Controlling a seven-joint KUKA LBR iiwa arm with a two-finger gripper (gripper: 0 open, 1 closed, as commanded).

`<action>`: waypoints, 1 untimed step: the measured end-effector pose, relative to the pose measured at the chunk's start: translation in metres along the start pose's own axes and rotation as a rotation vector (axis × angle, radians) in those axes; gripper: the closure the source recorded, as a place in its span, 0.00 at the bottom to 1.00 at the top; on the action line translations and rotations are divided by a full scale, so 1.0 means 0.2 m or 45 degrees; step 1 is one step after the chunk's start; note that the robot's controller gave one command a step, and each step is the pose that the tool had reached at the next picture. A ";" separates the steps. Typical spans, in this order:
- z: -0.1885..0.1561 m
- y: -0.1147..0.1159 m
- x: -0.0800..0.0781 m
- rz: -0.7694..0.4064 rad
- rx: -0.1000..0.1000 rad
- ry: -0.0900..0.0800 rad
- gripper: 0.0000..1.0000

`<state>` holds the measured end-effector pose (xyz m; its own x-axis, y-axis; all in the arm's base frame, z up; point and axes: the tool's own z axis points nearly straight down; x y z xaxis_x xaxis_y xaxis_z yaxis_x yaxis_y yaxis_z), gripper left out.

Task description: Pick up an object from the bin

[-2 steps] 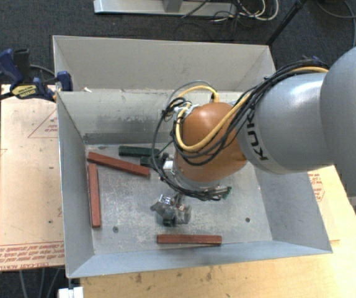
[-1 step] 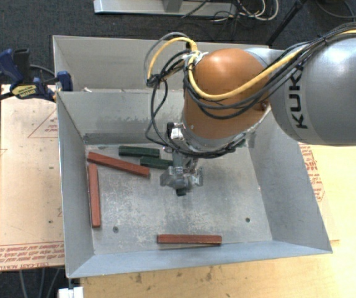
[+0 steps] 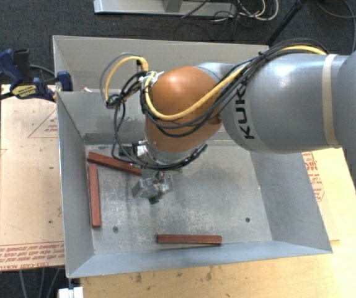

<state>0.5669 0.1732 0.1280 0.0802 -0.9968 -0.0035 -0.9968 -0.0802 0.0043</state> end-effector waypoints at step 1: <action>-0.11 -0.02 -0.14 -0.682 0.007 0.000 1.00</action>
Offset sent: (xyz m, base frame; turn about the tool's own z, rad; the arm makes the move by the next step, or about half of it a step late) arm 0.0029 0.0256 0.0219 -0.5387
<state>0.5695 0.2007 0.1496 0.5780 -0.8160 -0.0037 -0.8160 -0.5780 -0.0034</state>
